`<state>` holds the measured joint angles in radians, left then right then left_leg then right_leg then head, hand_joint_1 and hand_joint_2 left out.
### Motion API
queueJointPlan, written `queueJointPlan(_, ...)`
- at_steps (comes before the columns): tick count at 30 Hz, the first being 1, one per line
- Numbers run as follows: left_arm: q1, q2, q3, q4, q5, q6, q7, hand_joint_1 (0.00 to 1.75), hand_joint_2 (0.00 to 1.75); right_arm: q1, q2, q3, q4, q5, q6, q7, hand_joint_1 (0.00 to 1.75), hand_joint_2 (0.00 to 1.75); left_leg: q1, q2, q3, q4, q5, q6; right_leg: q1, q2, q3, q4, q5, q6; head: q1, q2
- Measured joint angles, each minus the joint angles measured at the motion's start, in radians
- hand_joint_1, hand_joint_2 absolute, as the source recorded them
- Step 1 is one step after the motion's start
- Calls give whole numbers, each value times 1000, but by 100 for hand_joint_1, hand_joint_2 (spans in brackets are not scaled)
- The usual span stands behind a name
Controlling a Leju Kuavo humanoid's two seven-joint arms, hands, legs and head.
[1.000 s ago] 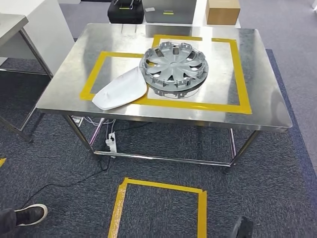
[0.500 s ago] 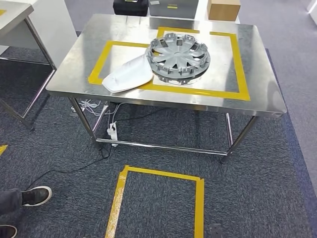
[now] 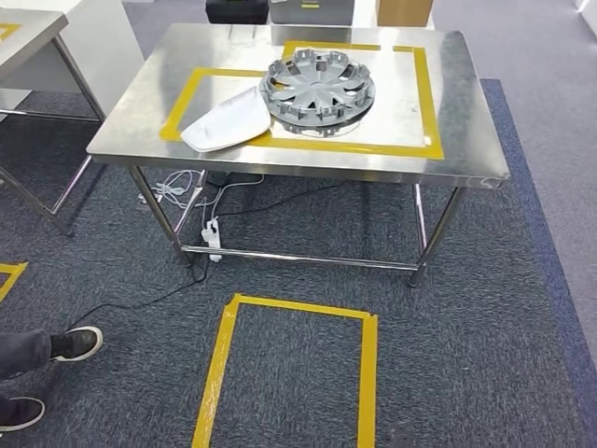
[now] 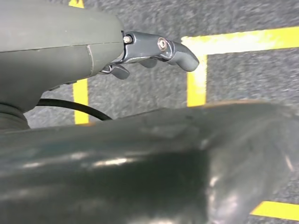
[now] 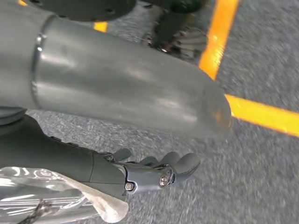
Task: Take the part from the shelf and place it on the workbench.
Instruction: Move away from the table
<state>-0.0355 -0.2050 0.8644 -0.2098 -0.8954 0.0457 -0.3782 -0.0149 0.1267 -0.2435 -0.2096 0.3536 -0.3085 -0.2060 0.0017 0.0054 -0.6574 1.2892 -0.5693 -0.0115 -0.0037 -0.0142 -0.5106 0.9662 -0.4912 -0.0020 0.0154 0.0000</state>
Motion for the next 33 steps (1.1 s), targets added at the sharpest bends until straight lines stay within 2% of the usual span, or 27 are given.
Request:
queueJointPlan(1, 0, 0, 0, 0, -2, -3, 0, 0, 0, -1, 0, 9, 0, 12, 13, 0, 0, 0, -1, 1, 38, -36, 30, 4, 1, -2, -16, 7, 8, 1, 0, 0)
queueJointPlan(2, -1, 1, 0, 0, -3, -7, -1, 0, 0, -1, 0, 18, 1, 22, 21, -1, 0, 0, -2, 9, 89, -102, 49, 10, 3, -4, -32, 14, 15, 1, 0, 0)
queueJointPlan(4, -7, 1, 0, 0, -4, -12, -4, 0, 0, 0, 0, 34, 2, 38, 34, 1, 0, 0, -9, 33, 186, -250, 43, 22, 7, -13, -52, 25, 25, 6, 1, 0)
queueJointPlan(5, -11, 1, 0, 0, -4, -14, -4, 0, 0, 0, 0, 40, 3, 45, 38, 4, 0, 0, -13, 41, 211, -295, 31, 28, 8, -19, -56, 27, 30, 10, 1, 0)
queueJointPlan(6, -14, 2, 0, 0, -5, -15, -4, 0, 0, 0, -1, 46, 4, 51, 44, 8, 0, 0, -16, 40, 216, -316, 25, 34, 8, -27, -58, 29, 35, 16, 1, 0)
queueJointPlan(8, -14, 2, 0, 0, -6, -17, -5, 0, 0, -2, -2, 57, 6, 59, 62, 13, 0, 0, -15, 29, 204, -322, 38, 50, 4, -31, -66, 34, 35, 28, 0, 0)
queueJointPlan(9, -12, 2, 0, 0, -7, -17, -5, 0, 0, -2, -3, 62, 6, 63, 72, 14, 0, 0, -14, 23, 196, -324, 47, 57, 3, -24, -76, 52, 18, 35, 1, 0)
queueJointPlan(10, -11, 2, 0, 0, -9, -17, -5, 0, 0, -2, -4, 67, 7, 69, 82, 14, 0, 0, -13, 18, 188, -326, 57, 64, 2, -12, -94, 90, -13, 39, 1, 0)
queueJointPlan(12, -10, 2, 0, 0, -13, -18, -4, 0, 0, -1, -7, 80, 8, 83, 96, 18, 0, 0, -14, 4, 167, -325, 74, 70, 1, 6, -143, 219, -94, 44, 3, 0)
queueJointPlan(13, -10, 2, 0, 0, -15, -18, -3, 0, 0, -1, -8, 86, 9, 90, 102, 20, 0, 0, -14, -3, 156, -324, 81, 70, 1, 9, -163, 279, -122, 45, 3, 0)
queueJointPlan(14, -9, 2, 0, 0, -16, -18, -2, 0, 0, -1, -9, 93, 9, 97, 108, 22, 0, 0, -15, -11, 146, -321, 88, 69, 1, 10, -168, 310, -132, 45, 3, 0)
queueJointPlan(15, -8, 2, 0, 0, -16, -17, 0, 0, 0, 0, -10, 98, 10, 102, 112, 24, 0, 0, -15, -20, 138, -319, 94, 68, 1, 12, -152, 300, -122, 44, 3, 0)
queueJointPlan(16, -7, 2, 0, 0, -17, -17, 2, 0, 0, 0, -10, 104, 10, 106, 117, 26, 0, 0, -15, -30, 132, -316, 98, 66, 1, 16, -114, 247, -95, 42, 3, 0)
queueJointPlan(17, -7, 2, 0, 0, -19, -17, 4, 0, 0, -1, -12, 109, 10, 109, 121, 28, 0, 0, -14, -39, 127, -311, 101, 64, 0, 32, -65, 169, -65, 38, 3, 0)
queueJointPlan(19, -9, 0, 0, 0, -22, -16, 6, 0, 0, -1, -15, 117, 12, 116, 130, 31, 0, 0, -15, -58, 115, -301, 105, 57, -3, 77, 11, 38, -35, 32, 2, 0)
queueJointPlan(20, -11, 0, 0, 0, -24, -15, 6, 0, 0, -2, -17, 121, 13, 120, 135, 31, 0, 0, -14, -66, 110, -297, 108, 52, -3, 92, 27, 10, -33, 29, 2, 0)
queueJointPlan(21, -11, 0, 0, 0, -25, -14, 7, 0, 0, -1, -18, 125, 14, 122, 139, 32, 0, 0, -13, -76, 104, -295, 112, 46, -2, 92, 31, 5, -35, 28, 1, 0)
queueJointPlan(23, -11, 0, 0, 0, -26, -13, 9, 0, 0, 0, -20, 131, 14, 126, 144, 35, 0, 0, -12, -89, 95, -291, 117, 34, -2, 68, 32, 2, -25, 19, 0, 0)
queueJointPlan(24, -10, 1, 0, 0, -27, -12, 10, 0, 0, 0, -21, 133, 15, 127, 146, 37, 0, 0, -12, -80, 86, -276, 107, 27, -5, 56, 31, -1, -20, 14, -2, 0)
queueJointPlan(25, -9, 2, 0, 0, -28, -12, 12, 0, 0, 0, -21, 135, 15, 128, 148, 38, 0, 0, -11, -65, 70, -242, 83, 21, -7, 42, 30, -4, -16, 11, -5, 0)
queueJointPlan(27, -10, 2, -1, 0, -31, -12, 15, 0, 0, 1, -21, 138, 16, 131, 154, 40, 0, 0, -7, -31, 14, -114, 11, 8, -8, 12, 25, -4, -13, 7, -10, 0)
queueJointPlan(28, -11, 2, -1, 0, -31, -12, 17, 0, 0, 2, -21, 140, 17, 132, 156, 42, 0, 0, -3, -25, -14, -47, -18, 3, -8, -4, 23, -4, -13, 7, -10, 0)
queueJointPlan(29, -10, 2, -1, 0, -32, -12, 18, 0, 0, 3, -21, 141, 18, 133, 158, 44, 0, 0, 0, -22, -29, -5, -29, -1, -8, -20, 21, -3, -13, 7, -10, 0)
queueJointPlan(30, -9, 3, -1, 0, -32, -12, 19, 0, 0, 3, -21, 142, 18, 133, 158, 46, 0, 0, 4, -19, -27, -1, -21, -4, -8, -35, 20, -2, -13, 8, -10, 0)
queueJointPlan(31, -7, 3, -1, 0, -33, -12, 20, 0, 0, 1, -21, 143, 19, 134, 160, 48, 0, 0, 7, -14, -3, -41, 6, -5, -8, -48, 21, -1, -14, 9, -10, 0)
queueJointPlan(32, -6, 4, -1, 0, -33, -12, 20, 0, 0, 0, -21, 144, 19, 134, 162, 49, 0, 0, 9, 1, 36, -111, 42, -5, -8, -60, 22, 0, -15, 11, -10, 0)
queueJointPlan(33, -7, 4, -1, 0, -34, -12, 21, 0, 0, -1, -21, 145, 19, 134, 164, 51, 0, 0, 6, 28, 75, -185, 68, -4, -6, -70, 23, 2, -17, 14, -11, 0)
